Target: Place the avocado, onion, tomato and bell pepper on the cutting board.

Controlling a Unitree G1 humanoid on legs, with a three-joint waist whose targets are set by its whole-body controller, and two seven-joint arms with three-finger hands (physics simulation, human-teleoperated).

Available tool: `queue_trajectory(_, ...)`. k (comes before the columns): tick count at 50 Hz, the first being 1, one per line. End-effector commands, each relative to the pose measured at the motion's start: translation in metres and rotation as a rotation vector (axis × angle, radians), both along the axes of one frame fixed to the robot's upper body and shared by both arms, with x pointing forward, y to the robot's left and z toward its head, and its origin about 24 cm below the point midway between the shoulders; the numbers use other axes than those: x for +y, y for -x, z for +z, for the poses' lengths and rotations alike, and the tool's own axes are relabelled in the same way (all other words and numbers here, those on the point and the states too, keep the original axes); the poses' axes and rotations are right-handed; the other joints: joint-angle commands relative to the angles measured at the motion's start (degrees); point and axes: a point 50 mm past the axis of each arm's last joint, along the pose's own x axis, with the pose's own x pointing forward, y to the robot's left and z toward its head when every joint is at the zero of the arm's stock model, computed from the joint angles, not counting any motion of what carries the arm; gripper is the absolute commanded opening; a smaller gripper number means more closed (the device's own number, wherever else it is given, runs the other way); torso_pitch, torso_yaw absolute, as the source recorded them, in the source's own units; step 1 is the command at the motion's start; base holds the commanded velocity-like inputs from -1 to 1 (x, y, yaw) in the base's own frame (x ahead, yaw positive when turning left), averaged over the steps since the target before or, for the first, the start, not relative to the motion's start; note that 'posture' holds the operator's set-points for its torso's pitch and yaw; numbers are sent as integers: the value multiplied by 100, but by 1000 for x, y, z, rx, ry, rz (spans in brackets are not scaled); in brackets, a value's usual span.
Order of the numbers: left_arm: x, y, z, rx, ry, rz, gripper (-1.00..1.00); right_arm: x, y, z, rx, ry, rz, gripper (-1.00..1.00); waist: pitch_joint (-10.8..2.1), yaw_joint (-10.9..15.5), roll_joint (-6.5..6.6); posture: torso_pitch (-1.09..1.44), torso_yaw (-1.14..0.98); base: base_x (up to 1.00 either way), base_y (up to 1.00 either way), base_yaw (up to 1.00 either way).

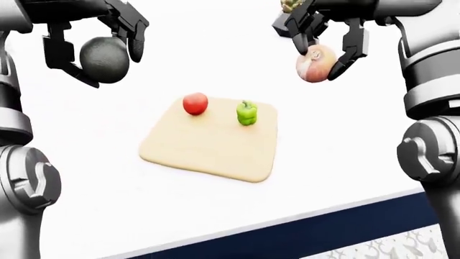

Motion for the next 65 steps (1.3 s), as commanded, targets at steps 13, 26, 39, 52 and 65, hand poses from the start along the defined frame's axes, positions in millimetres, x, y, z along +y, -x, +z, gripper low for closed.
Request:
queue_trajectory(13, -4, 9, 21, -105, 27, -27, -100, 0, 11, 30, -126, -45, 16, -100, -241, 0, -572, 0, 0, 0, 30, 0)
queue_trajectory(26, -3, 9, 21, -104, 26, -25, -100, 1, 12, 33, -130, -60, 22, -100, -129, -14, -209, 0, 0, 0, 0, 0)
queue_trajectory(39, -1, 10, 19, -106, 31, -23, -100, 14, 11, 34, -170, -51, 59, -100, -157, 46, -226, 0, 0, 0, 0, 0)
queue_trajectory(52, 10, 14, 18, -127, 38, 14, -100, 31, 13, 36, -197, -12, 101, -100, -150, -5, -161, 0, 0, 0, 0, 0)
queue_trajectory(65, -1, 21, -8, -154, 28, -68, -100, 28, 14, 41, -222, -5, 82, -100, -135, -23, -136, 0, 0, 0, 0, 0)
